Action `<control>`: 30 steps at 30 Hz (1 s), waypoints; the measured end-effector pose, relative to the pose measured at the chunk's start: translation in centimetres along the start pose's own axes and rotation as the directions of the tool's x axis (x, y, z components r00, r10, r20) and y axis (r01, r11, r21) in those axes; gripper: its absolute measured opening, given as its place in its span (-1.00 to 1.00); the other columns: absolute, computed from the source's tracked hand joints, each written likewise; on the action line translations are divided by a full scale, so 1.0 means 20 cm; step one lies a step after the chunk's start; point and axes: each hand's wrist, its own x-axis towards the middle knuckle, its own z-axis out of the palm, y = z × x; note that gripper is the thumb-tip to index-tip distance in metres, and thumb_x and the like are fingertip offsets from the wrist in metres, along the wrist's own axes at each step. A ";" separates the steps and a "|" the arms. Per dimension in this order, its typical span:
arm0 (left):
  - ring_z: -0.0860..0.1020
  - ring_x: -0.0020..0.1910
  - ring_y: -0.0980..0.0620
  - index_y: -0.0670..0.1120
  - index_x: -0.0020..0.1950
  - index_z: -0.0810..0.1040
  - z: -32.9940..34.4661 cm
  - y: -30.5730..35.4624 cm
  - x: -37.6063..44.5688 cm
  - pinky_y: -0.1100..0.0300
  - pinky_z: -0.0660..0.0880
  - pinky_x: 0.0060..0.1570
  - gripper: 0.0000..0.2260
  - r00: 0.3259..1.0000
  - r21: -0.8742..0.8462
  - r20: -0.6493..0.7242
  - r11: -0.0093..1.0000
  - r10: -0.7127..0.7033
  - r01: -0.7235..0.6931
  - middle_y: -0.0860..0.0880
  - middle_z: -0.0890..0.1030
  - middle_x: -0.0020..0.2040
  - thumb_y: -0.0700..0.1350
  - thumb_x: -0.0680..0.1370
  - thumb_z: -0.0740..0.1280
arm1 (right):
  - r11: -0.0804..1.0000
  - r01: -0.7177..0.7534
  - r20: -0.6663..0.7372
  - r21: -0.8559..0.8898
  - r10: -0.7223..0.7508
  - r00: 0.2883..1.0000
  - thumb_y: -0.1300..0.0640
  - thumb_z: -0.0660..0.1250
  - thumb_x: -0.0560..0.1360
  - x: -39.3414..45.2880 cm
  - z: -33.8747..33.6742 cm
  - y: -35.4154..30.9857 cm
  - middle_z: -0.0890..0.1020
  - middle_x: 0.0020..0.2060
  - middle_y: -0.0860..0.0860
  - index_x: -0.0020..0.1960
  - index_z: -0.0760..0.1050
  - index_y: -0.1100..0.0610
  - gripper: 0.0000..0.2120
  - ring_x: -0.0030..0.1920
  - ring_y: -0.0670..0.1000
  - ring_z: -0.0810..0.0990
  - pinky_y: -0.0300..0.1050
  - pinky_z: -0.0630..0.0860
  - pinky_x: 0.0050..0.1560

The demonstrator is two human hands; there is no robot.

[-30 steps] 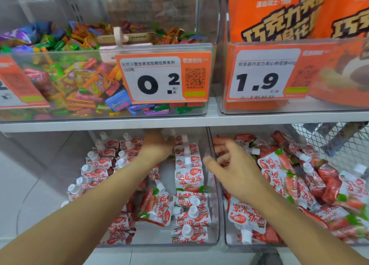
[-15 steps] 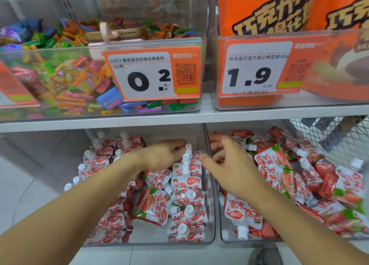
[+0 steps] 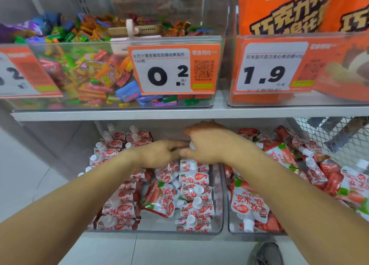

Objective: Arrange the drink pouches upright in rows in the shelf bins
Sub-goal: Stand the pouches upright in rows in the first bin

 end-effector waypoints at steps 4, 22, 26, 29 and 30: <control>0.53 -0.05 0.01 0.14 0.51 0.14 -0.03 -0.08 -0.02 0.20 0.47 -0.05 -0.32 0.999 0.305 0.044 0.952 -0.022 0.007 0.03 0.58 0.05 -0.18 0.49 0.36 | 0.988 0.045 0.070 -0.147 -0.035 0.997 -0.28 0.26 0.44 0.04 0.06 -0.01 0.65 0.00 0.02 0.14 0.55 -0.03 -0.58 0.00 0.10 0.62 -0.04 0.50 0.10; 0.54 0.00 -0.07 -0.03 -0.04 0.47 -0.19 -0.11 -0.04 0.23 0.36 -0.13 -0.68 0.841 0.254 -0.541 0.955 0.009 0.154 -0.06 0.58 -0.03 0.16 0.41 0.43 | 0.973 0.080 0.162 -0.217 -0.045 0.986 -0.50 0.08 0.34 0.02 0.02 0.02 0.68 -0.13 0.02 0.06 0.61 0.06 -0.28 -0.12 0.08 0.62 -0.08 0.55 -0.05; 0.54 -0.05 0.00 -0.05 0.01 0.53 -0.10 -0.06 0.07 0.25 0.40 -0.12 -0.63 0.844 -0.002 -0.517 0.986 -0.143 0.166 -0.01 0.57 -0.06 0.15 0.37 0.49 | 0.986 -0.010 0.115 -0.168 0.030 0.993 -0.41 0.20 0.45 0.01 0.03 0.00 0.65 -0.16 0.03 0.13 0.57 0.04 -0.43 -0.10 0.04 0.59 -0.15 0.44 -0.11; 0.56 0.13 -0.07 -0.09 0.21 0.53 -0.04 -0.04 0.13 0.19 0.46 0.06 -0.55 0.887 -0.032 -0.448 0.994 -0.111 0.108 -0.09 0.61 0.17 0.12 0.43 0.46 | 0.987 -0.097 -0.127 -0.128 0.081 0.989 -0.15 0.27 0.56 0.01 0.05 -0.02 0.59 0.08 0.13 0.29 0.39 0.17 -0.53 0.15 0.14 0.52 -0.16 0.30 0.09; 0.55 0.17 -0.09 -0.10 0.25 0.53 -0.04 -0.04 0.14 0.17 0.46 0.13 -0.54 0.896 -0.044 -0.429 0.994 -0.114 0.105 -0.11 0.59 0.22 0.12 0.45 0.44 | 0.985 -0.135 -0.198 -0.111 0.111 0.974 -0.05 0.29 0.57 0.02 0.06 -0.02 0.57 0.13 0.18 0.31 0.40 0.21 -0.56 0.17 0.18 0.51 -0.13 0.33 0.10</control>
